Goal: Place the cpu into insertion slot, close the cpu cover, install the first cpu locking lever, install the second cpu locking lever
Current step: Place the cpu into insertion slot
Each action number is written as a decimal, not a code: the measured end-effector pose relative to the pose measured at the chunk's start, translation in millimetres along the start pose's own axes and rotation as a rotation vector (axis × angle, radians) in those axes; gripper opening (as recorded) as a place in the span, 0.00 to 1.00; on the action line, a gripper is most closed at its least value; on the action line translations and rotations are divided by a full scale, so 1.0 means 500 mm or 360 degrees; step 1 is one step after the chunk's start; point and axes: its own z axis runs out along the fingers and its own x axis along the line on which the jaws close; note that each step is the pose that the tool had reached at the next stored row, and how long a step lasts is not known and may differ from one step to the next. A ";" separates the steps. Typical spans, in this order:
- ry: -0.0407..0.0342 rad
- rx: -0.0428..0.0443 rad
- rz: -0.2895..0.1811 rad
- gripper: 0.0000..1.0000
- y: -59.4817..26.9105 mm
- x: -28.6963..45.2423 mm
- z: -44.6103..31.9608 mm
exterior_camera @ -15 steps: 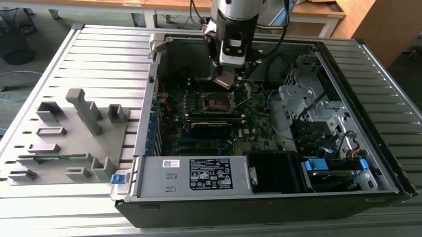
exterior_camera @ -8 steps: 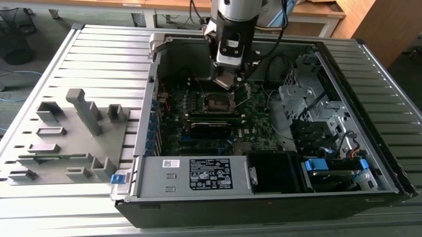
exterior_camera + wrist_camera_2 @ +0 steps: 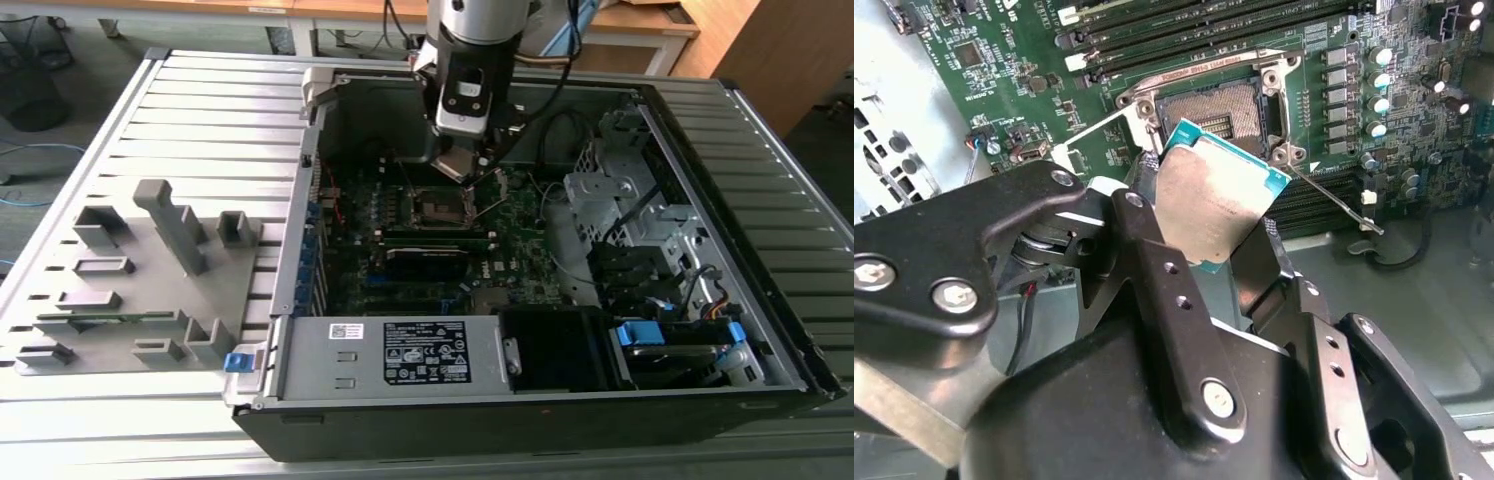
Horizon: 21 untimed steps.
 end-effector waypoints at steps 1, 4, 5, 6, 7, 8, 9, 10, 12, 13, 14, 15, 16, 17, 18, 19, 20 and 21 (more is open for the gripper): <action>-0.0001 0.0000 0.0010 0.54 -0.001 0.001 0.000; -0.0005 -0.0001 0.0050 0.54 -0.002 0.002 0.001; -0.0006 -0.0001 0.0063 0.54 -0.003 0.003 0.002; -0.0007 -0.0001 0.0078 0.54 -0.004 0.003 0.002; -0.0009 -0.0001 0.0094 0.54 -0.004 0.004 0.003; -0.0011 -0.0002 0.0112 0.54 -0.004 0.004 0.003; -0.0013 -0.0002 0.0138 0.54 -0.004 0.004 0.004; -0.0016 -0.0002 0.0169 0.54 -0.004 0.004 0.005; -0.0022 -0.0003 0.0226 0.54 -0.004 0.004 0.006; -0.0024 -0.0003 0.0254 0.54 -0.004 0.004 0.007; -0.0027 -0.0004 0.0283 0.54 -0.004 0.004 0.008; -0.0030 -0.0004 0.0311 0.54 -0.005 0.004 0.009; -0.0033 -0.0004 0.0340 0.54 -0.005 0.004 0.009; -0.0036 -0.0005 0.0370 0.54 -0.005 0.004 0.010; -0.0038 -0.0005 0.0399 0.54 -0.005 0.004 0.011; -0.0041 -0.0005 0.0427 0.54 -0.005 0.004 0.012; -0.0044 -0.0006 0.0456 0.54 -0.005 0.004 0.013; -0.0046 -0.0006 0.0484 0.54 -0.005 0.004 0.013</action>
